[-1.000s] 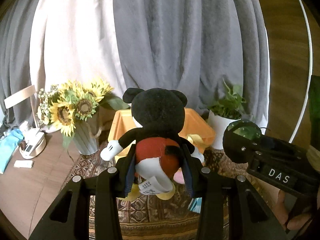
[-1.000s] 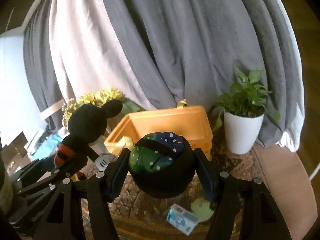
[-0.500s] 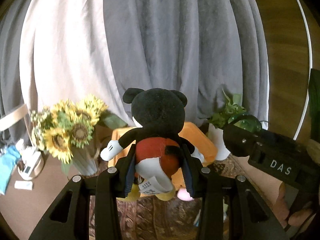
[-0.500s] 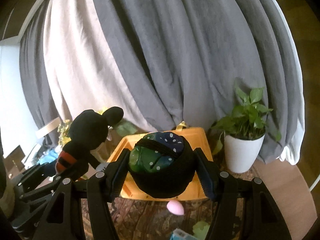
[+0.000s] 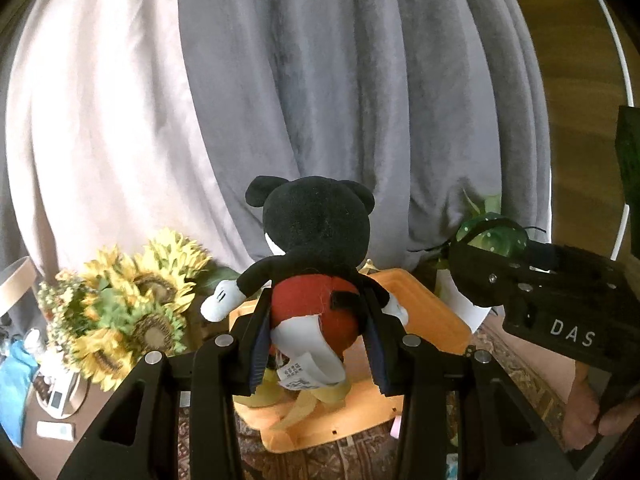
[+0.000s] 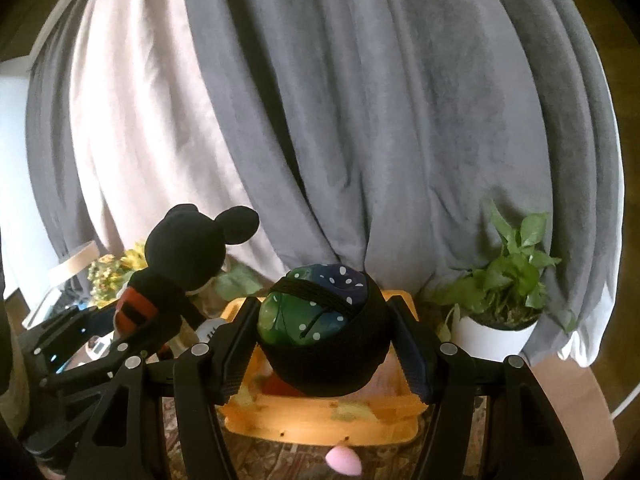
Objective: Organize soft objects
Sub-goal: 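Lift and carry both plushes with both tools over the orange crate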
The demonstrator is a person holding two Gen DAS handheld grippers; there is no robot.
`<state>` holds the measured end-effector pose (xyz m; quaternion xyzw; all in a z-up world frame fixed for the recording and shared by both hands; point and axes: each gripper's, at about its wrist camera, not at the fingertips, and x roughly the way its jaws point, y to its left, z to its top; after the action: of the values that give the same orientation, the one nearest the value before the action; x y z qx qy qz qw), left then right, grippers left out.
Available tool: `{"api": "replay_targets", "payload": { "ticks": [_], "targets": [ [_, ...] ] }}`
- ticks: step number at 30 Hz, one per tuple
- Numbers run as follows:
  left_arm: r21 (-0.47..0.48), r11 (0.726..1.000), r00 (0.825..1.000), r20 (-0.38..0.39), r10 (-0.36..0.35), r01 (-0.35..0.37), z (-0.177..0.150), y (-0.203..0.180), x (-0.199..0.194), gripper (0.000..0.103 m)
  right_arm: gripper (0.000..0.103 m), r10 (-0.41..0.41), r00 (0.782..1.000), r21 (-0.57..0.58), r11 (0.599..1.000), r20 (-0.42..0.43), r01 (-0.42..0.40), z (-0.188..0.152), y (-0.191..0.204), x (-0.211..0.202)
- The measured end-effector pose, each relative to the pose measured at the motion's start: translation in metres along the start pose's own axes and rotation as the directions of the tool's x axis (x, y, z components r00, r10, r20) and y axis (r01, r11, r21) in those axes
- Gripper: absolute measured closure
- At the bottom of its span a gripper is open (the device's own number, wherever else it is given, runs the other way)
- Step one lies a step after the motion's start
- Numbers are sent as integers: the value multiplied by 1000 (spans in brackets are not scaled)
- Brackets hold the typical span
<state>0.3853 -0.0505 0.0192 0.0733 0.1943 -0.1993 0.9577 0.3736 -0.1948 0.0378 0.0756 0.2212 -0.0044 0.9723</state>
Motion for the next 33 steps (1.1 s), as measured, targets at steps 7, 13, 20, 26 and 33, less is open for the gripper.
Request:
{"api": "replay_targets", "payload": {
  "ticks": [7,13,20,26,33],
  "targets": [
    [42,999,999,-44,-25,27,5,5,50,62,39,-33,998,-4,999,-54,33,5,-11,45],
    [70,995,993,-107,-58,65,-3,7,96,62,39,-46,992,-2,999,-121,46,-1,-22,87],
    [107,989,978,-193,-83,105,-22,7,137,62,39,-50,976,-5,999,-214,50,-18,-28,128],
    [210,964,958,-268,-101,161,-36,-2,158,62,39,-53,958,-33,998,-282,46,-34,-29,149],
    [246,941,923,-361,-134,232,-50,-9,179,60,38,-50,939,-31,999,-340,42,-45,-34,165]
  ]
}}
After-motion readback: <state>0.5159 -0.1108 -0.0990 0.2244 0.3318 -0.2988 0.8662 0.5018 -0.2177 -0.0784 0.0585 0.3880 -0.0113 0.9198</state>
